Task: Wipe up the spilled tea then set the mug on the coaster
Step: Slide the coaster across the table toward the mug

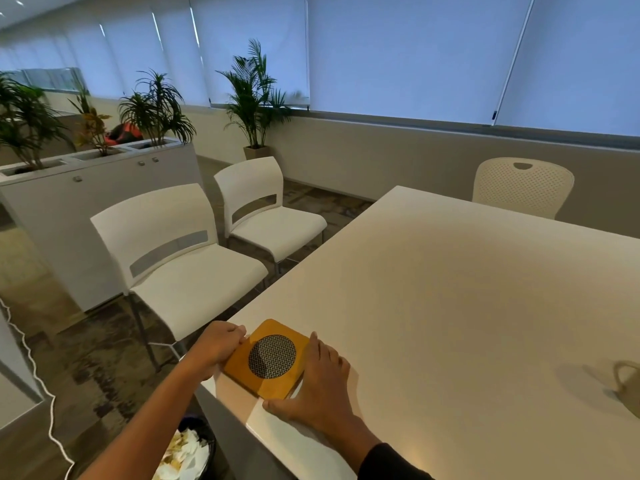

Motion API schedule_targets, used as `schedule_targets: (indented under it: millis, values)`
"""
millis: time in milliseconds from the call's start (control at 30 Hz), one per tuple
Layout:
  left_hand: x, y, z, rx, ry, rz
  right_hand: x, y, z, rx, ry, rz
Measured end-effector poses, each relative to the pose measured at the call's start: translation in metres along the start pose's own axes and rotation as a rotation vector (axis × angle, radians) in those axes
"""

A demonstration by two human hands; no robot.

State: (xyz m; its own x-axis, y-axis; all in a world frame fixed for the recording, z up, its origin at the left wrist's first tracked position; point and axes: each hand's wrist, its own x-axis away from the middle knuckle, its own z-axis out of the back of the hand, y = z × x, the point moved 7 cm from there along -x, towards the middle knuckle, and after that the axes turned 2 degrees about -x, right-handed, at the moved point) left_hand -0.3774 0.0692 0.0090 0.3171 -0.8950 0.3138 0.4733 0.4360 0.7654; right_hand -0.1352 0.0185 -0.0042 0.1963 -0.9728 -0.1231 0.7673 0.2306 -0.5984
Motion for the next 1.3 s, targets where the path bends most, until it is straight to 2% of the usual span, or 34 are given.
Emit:
schedule_targets:
  millis: [300, 767, 1033, 1300]
  values:
    - [0.014, 0.057, -0.043, 0.022, -0.158, -0.076, 0.0, 0.042, 0.06, 0.001, 0.01, 0.03]
    - [0.059, 0.161, -0.188, 0.082, -0.427, -0.276, 0.048, 0.151, 0.195, 0.097, 0.036, -0.087]
    - [0.091, 0.203, -0.278, 0.101, -0.58, -0.299, 0.082, 0.22, 0.255, 0.128, 0.035, -0.19]
    - [0.11, 0.213, -0.337, 0.068, -0.657, -0.266, 0.111, 0.273, 0.276, 0.092, -0.017, -0.274]
